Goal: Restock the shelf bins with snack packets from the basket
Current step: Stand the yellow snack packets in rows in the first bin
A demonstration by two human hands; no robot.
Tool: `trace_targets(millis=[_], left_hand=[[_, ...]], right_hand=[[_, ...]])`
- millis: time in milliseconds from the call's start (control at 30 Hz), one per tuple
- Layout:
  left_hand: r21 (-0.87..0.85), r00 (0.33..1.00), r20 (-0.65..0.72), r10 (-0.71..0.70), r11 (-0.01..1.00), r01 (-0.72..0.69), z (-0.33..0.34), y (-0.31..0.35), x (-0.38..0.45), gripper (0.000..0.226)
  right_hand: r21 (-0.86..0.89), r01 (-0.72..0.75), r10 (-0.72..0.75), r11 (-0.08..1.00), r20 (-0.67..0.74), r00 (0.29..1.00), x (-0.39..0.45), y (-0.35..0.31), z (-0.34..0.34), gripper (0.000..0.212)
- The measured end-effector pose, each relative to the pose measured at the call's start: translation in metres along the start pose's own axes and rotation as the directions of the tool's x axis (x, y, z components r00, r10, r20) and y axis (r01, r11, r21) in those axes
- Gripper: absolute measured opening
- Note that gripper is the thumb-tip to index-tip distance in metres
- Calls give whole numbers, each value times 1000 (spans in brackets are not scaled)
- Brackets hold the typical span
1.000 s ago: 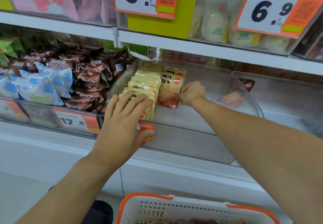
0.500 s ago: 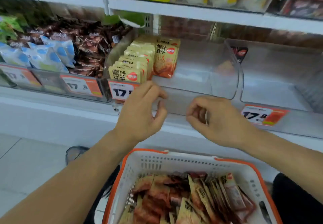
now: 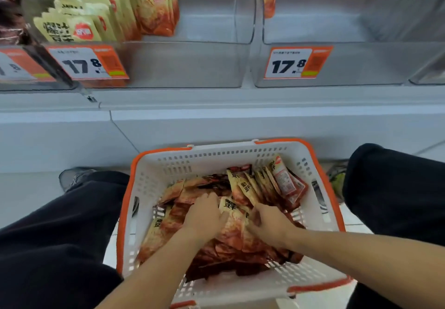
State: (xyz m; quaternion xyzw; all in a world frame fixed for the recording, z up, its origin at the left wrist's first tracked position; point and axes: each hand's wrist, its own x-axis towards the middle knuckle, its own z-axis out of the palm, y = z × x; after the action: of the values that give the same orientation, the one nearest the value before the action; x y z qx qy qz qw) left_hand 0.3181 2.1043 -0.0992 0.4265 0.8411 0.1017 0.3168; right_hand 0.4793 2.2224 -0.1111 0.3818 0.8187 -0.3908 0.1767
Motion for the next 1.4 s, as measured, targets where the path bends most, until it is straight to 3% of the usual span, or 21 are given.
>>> trace_targets(millis=[100, 200, 267, 367, 500, 600, 667, 767, 900, 1000, 1133, 1400], left_hand=[[-31, 986, 128, -111, 993, 115, 13, -3, -6, 32], [-120, 979, 99, -180, 974, 191, 12, -3, -7, 31], [-126, 979, 91, -182, 973, 193, 2, 1, -5, 24], [-105, 971, 181, -156, 979, 177, -11, 2, -4, 22], [-136, 962, 202, -185, 967, 215, -27, 1, 1, 24], [-86, 981, 159, -110, 988, 125, -56, 1, 3, 24], [-58, 983, 185, -12, 998, 23, -90, 0, 3, 26], [-65, 956, 278, 93, 995, -78, -152, -7, 5, 29], [-250, 969, 209, 132, 965, -78, -222, -9, 3, 29], [-413, 973, 85, 215, 896, -162, -251, -3, -2, 33], [-564, 955, -125, 270, 772, -293, -262, 6, -6, 36], [-556, 817, -484, 313, 611, -563, -278, 23, -5, 29]], right_hand=[[56, -105, 108, 993, -57, 992, -4, -3, 19, 23], [194, -177, 199, 965, -97, 975, -7, -12, 34, 31], [303, -217, 240, 928, -40, 970, -7, -17, 41, 38], [414, -284, 300, 865, 27, 954, -6, -22, 49, 39], [740, -367, 319, 564, 215, 923, -7, -39, 43, 17], [841, -355, 274, 407, 259, 926, -5, -59, 28, 19], [865, -290, 191, 409, 230, 954, -4, -74, 15, 24], [867, -70, 31, 494, 62, 998, -6, -102, -7, 22], [827, 273, -144, 492, -232, 962, -11, -146, -45, 17], [724, 434, -211, 536, -383, 899, -10, -173, -78, 24], [591, 530, -253, 607, -489, 835, -8, -198, -120, 19], [275, 669, -424, 691, -595, 683, -25, -236, -175, 23]])
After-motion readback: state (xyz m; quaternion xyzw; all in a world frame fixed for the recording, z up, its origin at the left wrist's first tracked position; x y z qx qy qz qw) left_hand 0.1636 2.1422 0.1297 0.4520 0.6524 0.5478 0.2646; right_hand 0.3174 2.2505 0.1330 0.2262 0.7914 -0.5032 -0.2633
